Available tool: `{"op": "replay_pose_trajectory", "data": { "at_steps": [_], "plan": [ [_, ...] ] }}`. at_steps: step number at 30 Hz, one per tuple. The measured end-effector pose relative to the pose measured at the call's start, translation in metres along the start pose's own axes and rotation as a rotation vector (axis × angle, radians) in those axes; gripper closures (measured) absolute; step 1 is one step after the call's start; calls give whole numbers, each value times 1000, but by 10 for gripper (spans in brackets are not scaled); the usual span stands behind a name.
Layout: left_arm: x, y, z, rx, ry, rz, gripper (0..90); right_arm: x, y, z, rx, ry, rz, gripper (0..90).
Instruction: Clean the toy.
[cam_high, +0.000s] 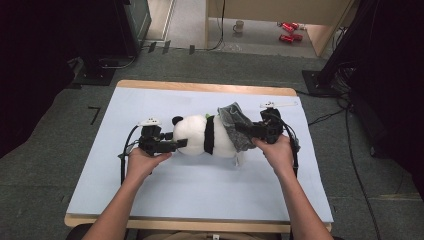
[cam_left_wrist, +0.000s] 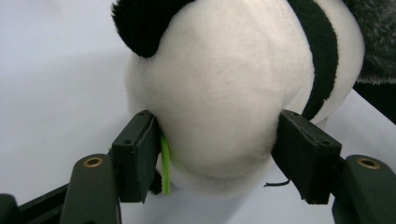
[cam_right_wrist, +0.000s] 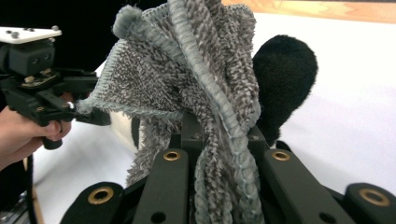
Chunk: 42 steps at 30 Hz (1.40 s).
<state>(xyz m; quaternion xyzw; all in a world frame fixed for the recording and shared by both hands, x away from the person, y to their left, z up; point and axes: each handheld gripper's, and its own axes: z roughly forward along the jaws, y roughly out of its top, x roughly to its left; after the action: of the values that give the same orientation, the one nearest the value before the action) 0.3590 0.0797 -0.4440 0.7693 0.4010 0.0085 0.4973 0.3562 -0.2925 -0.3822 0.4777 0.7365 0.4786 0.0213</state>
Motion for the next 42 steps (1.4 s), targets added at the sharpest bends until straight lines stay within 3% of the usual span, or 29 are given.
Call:
{"op": "replay_pose_trajectory", "data": {
  "at_steps": [3,6,15,19,28,31,37,42],
  "plan": [
    [-1,-1,-5,-36,16,90,339,-2,1,1,-14,-7,-6,776],
    [1,-3,-7,-59,10,130,338,-4,2,3,-36,-26,-8,775],
    [10,-7,5,-36,6,140,328,-10,6,10,-75,-50,-6,776],
    [15,-8,10,-53,-7,140,310,-13,7,12,-90,-64,1,775],
    [19,-9,31,-82,-19,105,229,-16,8,13,-107,-98,4,775],
    [17,-9,36,-70,-14,106,229,-17,9,12,-111,-98,19,775],
    [4,-7,39,-21,23,80,482,-12,14,5,-114,-109,15,783],
    [-8,-2,32,-9,31,57,603,3,21,-5,-137,-112,-14,786]
  ]
}}
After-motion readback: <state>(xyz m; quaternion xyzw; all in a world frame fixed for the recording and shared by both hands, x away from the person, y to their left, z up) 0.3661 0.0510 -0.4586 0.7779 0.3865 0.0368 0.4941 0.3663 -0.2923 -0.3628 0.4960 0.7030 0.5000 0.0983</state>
